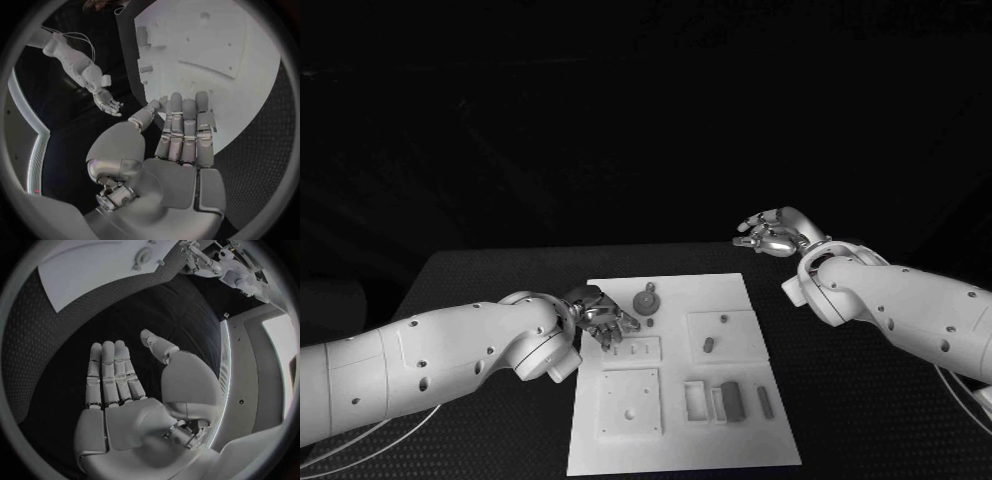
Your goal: Assemble the parts on the task board
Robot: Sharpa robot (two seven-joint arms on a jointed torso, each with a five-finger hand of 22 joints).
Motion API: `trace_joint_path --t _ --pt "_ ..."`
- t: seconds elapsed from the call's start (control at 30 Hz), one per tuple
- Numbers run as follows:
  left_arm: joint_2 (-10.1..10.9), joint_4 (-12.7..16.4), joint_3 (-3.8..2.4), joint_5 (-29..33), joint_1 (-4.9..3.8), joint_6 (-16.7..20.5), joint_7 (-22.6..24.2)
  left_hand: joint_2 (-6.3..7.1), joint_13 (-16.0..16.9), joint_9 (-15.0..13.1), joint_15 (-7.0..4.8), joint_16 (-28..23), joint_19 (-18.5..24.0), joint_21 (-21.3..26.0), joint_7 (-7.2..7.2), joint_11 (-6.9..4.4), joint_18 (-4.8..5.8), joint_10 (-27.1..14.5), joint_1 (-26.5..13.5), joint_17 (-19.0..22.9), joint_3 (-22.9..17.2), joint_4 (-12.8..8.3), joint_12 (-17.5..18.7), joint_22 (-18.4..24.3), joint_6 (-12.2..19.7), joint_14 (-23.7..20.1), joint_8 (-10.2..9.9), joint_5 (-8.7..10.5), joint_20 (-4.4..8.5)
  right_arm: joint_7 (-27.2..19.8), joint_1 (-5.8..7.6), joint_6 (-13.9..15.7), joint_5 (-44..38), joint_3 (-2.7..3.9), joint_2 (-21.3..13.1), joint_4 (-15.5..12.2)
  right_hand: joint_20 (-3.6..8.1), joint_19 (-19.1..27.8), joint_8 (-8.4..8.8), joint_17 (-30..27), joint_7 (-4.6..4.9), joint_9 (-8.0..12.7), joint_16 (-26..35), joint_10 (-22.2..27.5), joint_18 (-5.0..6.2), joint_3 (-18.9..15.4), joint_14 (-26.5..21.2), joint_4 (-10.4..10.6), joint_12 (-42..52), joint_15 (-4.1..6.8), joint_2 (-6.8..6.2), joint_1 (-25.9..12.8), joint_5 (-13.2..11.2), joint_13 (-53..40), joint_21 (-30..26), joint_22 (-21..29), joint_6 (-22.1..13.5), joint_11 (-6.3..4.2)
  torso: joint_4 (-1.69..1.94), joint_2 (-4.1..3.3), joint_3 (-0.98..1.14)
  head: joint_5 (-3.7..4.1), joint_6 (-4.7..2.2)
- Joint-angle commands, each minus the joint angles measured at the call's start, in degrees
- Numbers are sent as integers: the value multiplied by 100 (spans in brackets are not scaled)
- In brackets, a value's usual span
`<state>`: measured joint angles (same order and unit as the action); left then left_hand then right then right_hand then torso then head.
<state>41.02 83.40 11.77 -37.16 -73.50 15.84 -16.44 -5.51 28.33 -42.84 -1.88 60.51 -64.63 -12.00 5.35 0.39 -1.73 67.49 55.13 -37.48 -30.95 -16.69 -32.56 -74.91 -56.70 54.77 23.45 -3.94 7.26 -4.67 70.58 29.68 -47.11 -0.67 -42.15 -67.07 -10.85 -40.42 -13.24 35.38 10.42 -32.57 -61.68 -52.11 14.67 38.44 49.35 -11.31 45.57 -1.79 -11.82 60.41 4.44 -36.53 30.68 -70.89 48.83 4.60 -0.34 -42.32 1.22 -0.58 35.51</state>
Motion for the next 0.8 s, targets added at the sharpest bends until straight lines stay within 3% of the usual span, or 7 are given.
trace_joint_path --t 0.03,0.2,0.23,0.3,0.4,0.53,0.8 --pt "-36 15 -4 -374 -79 -438 -569 -138 -7 -5 8 35 -29 -13 -33 -14 -57 50 191 -7 -41 -16 39 -113 -67 42 -14 -25 0 -301 26 -306 435 1 83 270 -40 151 -46 -194 26 30 399 -16 -118 16 -37 -47 -287 -101 85 -14 10 334 -195 73 -16 27 -5 -3 4 -17 -9" --pt "-91 22 2 -86 -182 -559 -873 -92 -16 0 -4 34 -48 -25 -56 -34 -40 132 103 -15 -30 -16 75 -116 -153 85 -54 -349 19 -314 59 -451 599 1 223 739 -102 354 -97 -466 39 60 1049 -62 -152 52 -38 -52 -701 -248 116 -37 9 777 -474 174 -22 84 -16 -9 4 -28 -11" --pt "-109 22 16 -86 -192 -541 -936 -73 -18 2 -8 33 -51 -27 -63 -39 -39 147 94 -17 -40 -15 82 -116 -170 91 -61 -382 23 -330 65 -501 640 1 257 837 -129 502 -108 -633 47 69 1461 -38 -187 90 -71 -66 -984 -336 131 -44 13 1009 -630 234 -51 139 -11 -10 5 -28 -12" --pt "-126 17 32 -81 -201 -510 -1019 44 -32 24 -20 17 -88 -23 -77 -51 -23 212 64 -17 -337 11 131 -100 -240 127 -116 -137 35 -350 69 -541 685 1 315 987 -173 671 -131 -801 55 84 1979 -138 -237 86 -19 -66 -1316 -427 158 -78 8 1310 -829 302 -85 191 -7 -7 10 -27 -8" --pt "-158 33 48 -63 -204 -385 -1147 67 -31 23 -24 11 -102 -25 -82 -56 -18 250 -13 -24 -452 2 156 -105 -278 140 -144 -121 47 -367 70 -718 868 0 423 1263 -224 1027 -126 -924 46 134 2545 -98 -349 76 -172 -51 -1773 -598 238 -105 7 1672 -1156 397 -166 315 5 -4 10 -26 2" --pt "-179 68 64 -130 -204 -226 -1238 78 -28 18 -27 13 -109 -29 -88 -61 -18 268 -37 -29 -483 -1 161 -109 -296 148 -149 -133 51 -420 70 -882 912 -2 509 1435 -247 1212 -125 -975 40 215 2953 -133 -423 42 -211 -23 -2197 -688 293 -103 6 2019 -1389 422 -240 402 14 -9 3 -41 13" --pt "-231 82 126 -587 -202 75 -1356 120 -18 5 -43 26 -144 -51 -102 -76 -21 317 -78 -44 -542 -4 168 -120 -338 182 -158 -182 66 -483 67 -868 913 -2 558 1446 -252 1306 -145 -971 66 323 3295 -286 -481 -15 -258 22 -2491 -764 296 -63 8 2299 -1571 370 -288 421 11 -15 -2 -63 21"
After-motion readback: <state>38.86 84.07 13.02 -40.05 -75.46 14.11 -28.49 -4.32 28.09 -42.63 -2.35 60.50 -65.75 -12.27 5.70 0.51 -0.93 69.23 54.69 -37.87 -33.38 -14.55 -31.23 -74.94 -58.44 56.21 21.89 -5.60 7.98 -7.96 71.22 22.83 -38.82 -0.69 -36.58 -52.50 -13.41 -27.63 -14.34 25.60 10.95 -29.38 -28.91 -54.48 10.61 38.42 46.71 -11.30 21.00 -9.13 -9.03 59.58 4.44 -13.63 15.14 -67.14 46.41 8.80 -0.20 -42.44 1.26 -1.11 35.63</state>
